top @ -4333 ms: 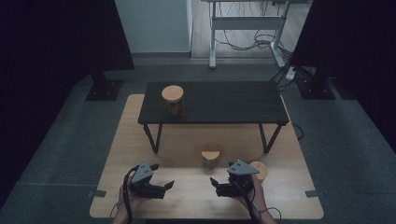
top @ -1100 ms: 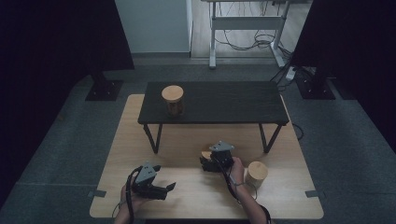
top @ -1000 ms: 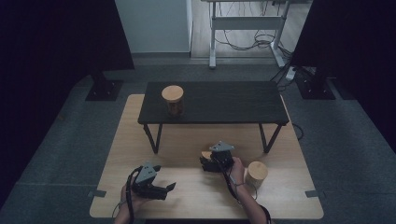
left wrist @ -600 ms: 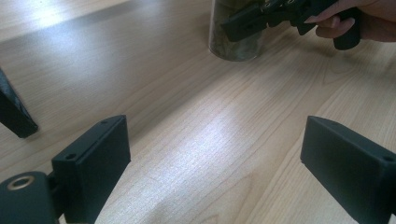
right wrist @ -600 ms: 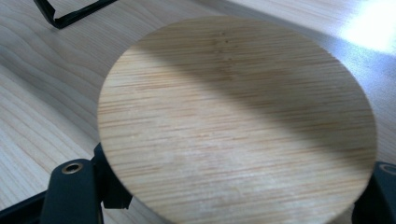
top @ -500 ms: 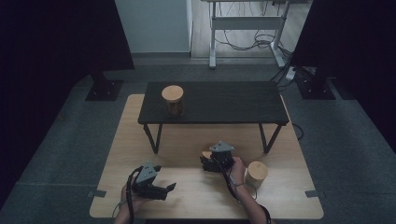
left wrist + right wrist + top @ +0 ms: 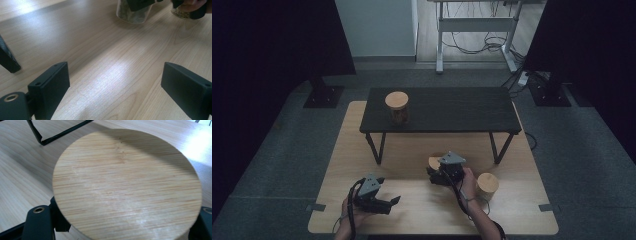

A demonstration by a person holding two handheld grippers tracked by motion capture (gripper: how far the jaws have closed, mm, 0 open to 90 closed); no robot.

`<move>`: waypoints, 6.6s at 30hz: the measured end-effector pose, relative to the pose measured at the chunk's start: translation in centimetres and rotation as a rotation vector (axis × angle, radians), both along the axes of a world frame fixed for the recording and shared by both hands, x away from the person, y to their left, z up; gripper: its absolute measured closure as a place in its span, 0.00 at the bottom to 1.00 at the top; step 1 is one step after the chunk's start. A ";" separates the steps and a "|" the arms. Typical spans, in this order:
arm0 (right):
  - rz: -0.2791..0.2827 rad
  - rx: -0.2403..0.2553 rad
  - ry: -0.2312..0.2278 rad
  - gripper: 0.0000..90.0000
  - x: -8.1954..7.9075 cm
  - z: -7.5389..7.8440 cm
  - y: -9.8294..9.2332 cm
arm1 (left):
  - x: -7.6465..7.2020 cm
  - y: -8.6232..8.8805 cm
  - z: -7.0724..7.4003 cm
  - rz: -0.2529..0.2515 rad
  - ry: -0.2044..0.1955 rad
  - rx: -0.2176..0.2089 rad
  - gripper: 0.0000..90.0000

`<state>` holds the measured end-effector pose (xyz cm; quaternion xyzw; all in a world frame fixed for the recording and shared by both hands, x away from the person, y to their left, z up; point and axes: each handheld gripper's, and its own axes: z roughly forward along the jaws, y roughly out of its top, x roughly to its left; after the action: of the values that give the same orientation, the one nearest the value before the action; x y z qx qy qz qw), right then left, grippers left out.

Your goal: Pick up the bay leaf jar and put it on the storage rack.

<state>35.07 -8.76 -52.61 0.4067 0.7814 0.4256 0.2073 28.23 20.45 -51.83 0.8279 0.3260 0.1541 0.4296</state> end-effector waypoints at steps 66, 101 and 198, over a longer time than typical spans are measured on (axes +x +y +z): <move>0.058 0.106 -0.076 0.28 -5.7 5.3 -3.9 | 0.0 -0.2 -0.1 -0.005 0.002 0.013 0.09; 0.074 0.103 -0.093 0.28 -6.5 6.3 -4.0 | 0.0 -0.2 -0.1 -0.005 0.001 0.012 0.09; 0.110 0.093 -0.096 0.28 -6.1 9.4 -3.5 | 0.0 -0.4 -0.3 -0.025 0.015 0.034 0.09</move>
<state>29.01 -12.27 -43.17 0.3517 0.7712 0.4909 0.2017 28.26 20.03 -52.16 0.8403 0.3160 0.1479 0.4149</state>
